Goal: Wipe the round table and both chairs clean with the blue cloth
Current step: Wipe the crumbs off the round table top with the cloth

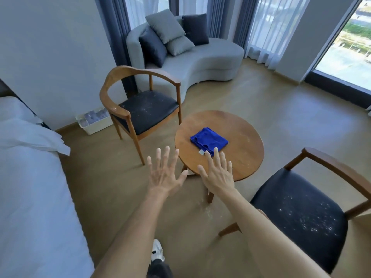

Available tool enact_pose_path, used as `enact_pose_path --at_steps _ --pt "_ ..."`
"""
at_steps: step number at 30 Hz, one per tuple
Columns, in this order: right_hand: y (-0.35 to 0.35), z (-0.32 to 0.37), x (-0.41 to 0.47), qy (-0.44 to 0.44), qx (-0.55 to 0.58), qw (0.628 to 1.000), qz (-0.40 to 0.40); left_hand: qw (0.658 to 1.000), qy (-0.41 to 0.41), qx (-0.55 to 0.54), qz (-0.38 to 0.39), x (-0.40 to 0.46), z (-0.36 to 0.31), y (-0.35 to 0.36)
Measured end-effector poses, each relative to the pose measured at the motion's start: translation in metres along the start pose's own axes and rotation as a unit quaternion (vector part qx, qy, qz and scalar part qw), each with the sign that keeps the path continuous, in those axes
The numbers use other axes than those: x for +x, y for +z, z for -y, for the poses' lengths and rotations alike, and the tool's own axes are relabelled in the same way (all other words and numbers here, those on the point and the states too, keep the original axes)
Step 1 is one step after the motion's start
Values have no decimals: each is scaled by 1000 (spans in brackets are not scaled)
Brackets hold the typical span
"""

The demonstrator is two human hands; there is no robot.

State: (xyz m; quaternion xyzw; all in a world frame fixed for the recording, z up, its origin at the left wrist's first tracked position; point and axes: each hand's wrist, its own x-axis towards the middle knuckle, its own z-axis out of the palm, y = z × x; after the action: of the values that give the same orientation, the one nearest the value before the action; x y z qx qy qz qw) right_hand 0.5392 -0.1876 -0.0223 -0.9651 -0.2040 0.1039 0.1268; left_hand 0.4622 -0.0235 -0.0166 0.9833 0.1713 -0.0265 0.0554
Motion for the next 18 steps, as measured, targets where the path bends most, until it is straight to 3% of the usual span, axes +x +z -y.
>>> enact_pose_path --at_steps 11,18 --pt "21 63 127 98 17 995 -13 998 67 6 12 156 84 -2" --pt "18 48 182 179 39 983 4 988 147 6 51 238 75 -2"
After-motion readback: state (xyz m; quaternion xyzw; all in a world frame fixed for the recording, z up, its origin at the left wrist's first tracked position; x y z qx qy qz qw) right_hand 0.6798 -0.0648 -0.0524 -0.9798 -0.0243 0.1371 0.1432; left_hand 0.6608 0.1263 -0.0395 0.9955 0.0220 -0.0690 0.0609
